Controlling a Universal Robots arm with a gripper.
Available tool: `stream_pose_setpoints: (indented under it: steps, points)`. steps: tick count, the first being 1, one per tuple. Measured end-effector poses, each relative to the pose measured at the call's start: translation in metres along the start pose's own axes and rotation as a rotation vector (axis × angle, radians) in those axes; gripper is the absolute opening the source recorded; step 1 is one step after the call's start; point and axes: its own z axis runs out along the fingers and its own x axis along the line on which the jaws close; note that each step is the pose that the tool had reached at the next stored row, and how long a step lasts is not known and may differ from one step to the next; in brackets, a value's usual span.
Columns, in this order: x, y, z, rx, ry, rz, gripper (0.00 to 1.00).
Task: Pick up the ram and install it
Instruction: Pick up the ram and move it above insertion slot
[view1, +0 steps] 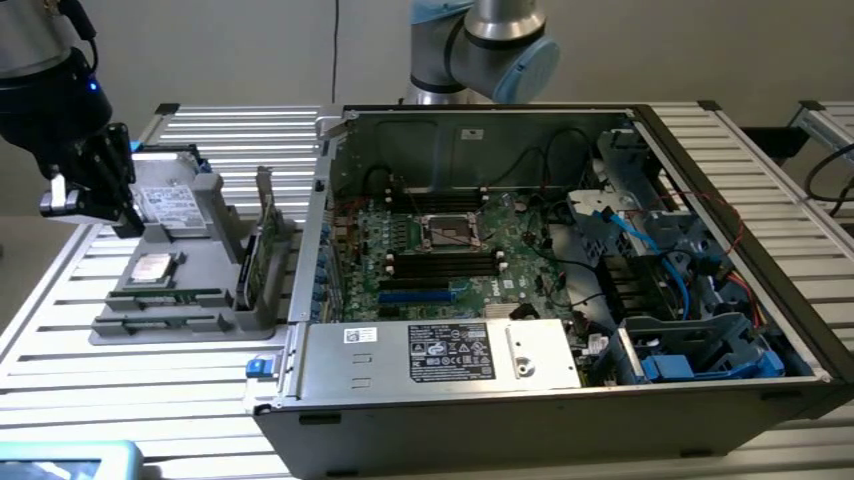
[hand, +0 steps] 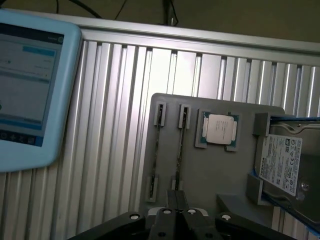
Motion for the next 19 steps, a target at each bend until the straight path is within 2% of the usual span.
stream_pose_setpoints:
  steps: [2, 3, 4, 5, 6, 7, 8, 10, 14, 19]
  points:
    - [0.0, 0.0, 0.0002, 0.0, 0.0, 0.0, 0.11]
    - [0.0, 0.0, 0.0004, -0.0001, 0.0001, 0.0, 0.17]
    - [0.0, 0.0, 0.0007, -0.0001, 0.0002, 0.0, 0.17]
    - [0.0, -0.0001, 0.0012, -0.0001, 0.0018, 0.001, 0.24]
    - [0.0, 0.0, 0.0017, -0.0006, 0.0065, 0.003, 0.3]
    - [0.0, 0.0, 0.0025, -0.0009, 0.0105, 0.006, 0.3]
    - [0.0, -0.0001, 0.0033, -0.0013, 0.0134, 0.011, 0.36]
    - [0.0, -0.0001, 0.0054, -0.0019, 0.017, 0.024, 0.36]
    - [0.0, -0.0001, 0.0125, -0.0023, 0.0169, 0.059, 0.36]
    - [0.0, -0.0002, 0.0214, -0.0025, 0.0167, 0.071, 0.36]
